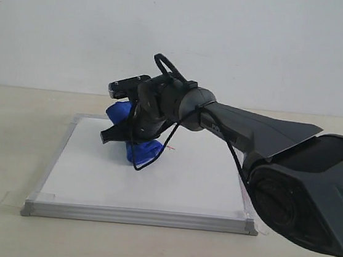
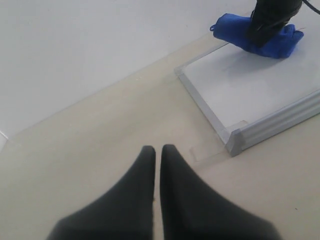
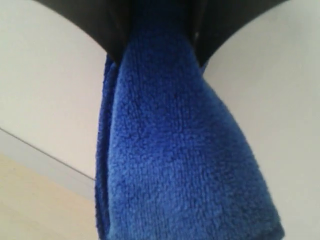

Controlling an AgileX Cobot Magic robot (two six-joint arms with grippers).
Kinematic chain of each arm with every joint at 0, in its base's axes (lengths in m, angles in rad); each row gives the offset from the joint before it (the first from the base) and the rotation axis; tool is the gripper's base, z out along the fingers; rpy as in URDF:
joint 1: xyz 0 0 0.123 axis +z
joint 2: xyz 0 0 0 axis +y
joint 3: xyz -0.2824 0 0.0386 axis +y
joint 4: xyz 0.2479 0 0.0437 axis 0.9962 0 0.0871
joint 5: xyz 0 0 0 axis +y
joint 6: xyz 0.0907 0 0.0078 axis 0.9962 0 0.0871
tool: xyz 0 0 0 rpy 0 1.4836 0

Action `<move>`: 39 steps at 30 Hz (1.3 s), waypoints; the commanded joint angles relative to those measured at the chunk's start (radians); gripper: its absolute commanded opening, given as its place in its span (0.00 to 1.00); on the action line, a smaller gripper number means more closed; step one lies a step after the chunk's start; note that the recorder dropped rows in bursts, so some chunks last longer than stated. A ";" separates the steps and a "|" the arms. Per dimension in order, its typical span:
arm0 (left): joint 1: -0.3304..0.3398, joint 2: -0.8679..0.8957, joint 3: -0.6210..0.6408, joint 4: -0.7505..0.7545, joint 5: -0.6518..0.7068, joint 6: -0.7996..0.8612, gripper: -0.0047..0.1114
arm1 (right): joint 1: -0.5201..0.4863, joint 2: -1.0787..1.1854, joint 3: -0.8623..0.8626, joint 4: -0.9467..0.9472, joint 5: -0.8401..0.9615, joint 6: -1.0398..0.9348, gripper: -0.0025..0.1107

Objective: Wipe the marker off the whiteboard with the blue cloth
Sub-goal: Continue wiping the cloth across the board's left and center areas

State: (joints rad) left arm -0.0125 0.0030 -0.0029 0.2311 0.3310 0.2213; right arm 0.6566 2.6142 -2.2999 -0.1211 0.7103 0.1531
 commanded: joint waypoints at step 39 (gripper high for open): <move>0.002 -0.003 0.003 -0.002 -0.003 0.005 0.07 | -0.074 0.049 0.005 -0.292 0.440 0.051 0.02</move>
State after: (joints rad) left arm -0.0125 0.0030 -0.0029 0.2311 0.3310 0.2213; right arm 0.5967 2.6317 -2.3222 -0.4960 1.0817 0.2382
